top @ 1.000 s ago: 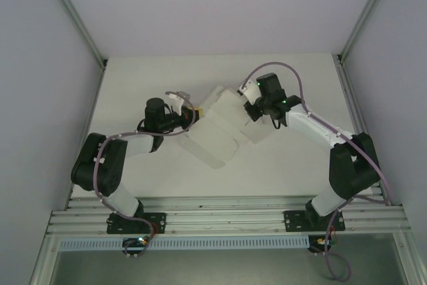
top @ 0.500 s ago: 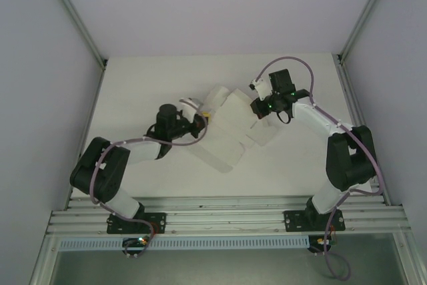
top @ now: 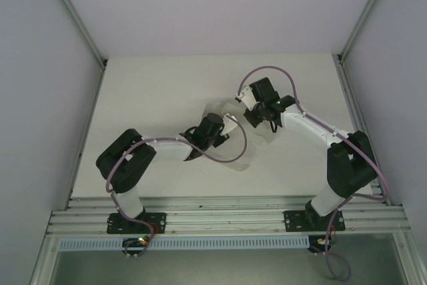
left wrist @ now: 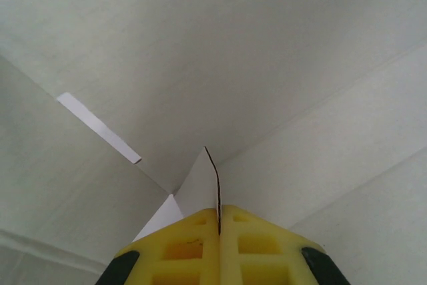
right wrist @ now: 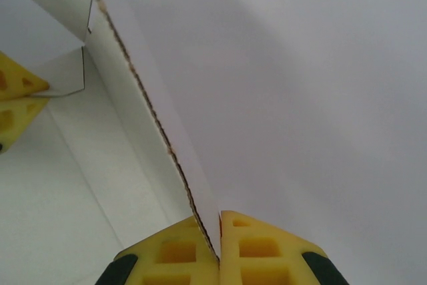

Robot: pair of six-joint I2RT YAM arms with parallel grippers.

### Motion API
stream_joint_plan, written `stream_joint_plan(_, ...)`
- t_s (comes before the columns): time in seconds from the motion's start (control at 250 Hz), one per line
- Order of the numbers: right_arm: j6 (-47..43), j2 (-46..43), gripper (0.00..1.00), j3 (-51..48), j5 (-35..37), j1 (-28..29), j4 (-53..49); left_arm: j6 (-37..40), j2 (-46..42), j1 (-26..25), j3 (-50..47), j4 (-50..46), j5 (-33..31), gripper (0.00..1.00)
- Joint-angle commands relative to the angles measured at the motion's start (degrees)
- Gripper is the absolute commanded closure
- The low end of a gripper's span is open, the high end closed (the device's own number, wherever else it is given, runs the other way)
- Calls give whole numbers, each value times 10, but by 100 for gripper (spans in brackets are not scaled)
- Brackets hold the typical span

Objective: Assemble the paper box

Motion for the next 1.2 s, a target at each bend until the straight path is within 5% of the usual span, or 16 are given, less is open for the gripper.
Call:
stream_joint_plan(0.0, -26, 7, 100, -2, -17, 26, 45, 10, -3, -18, 30, 44, 38, 100)
stream_joint_plan(0.296, -37, 18, 100, -7, 11, 32, 57, -47, -4, -3, 8, 65, 70, 100)
stream_joint_plan(0.395, -45, 15, 100, -8, 10, 32, 59, -108, -24, 30, -9, 63, 132, 73)
stream_joint_plan(0.575, -78, 19, 100, -22, 51, 33, 80, -165, -103, 77, -68, 69, 238, 47)
stream_joint_plan(0.799, -115, 23, 100, -17, 82, 32, 104, -282, -187, 167, -167, 152, 406, 1)
stream_joint_plan(1.054, -225, 25, 100, -55, 177, 60, 210, -377, -226, 241, -190, 163, 400, 0)
stream_joint_plan(1.194, -333, 30, 100, -115, 228, 84, 351, -428, -240, 283, -201, 199, 388, 0)
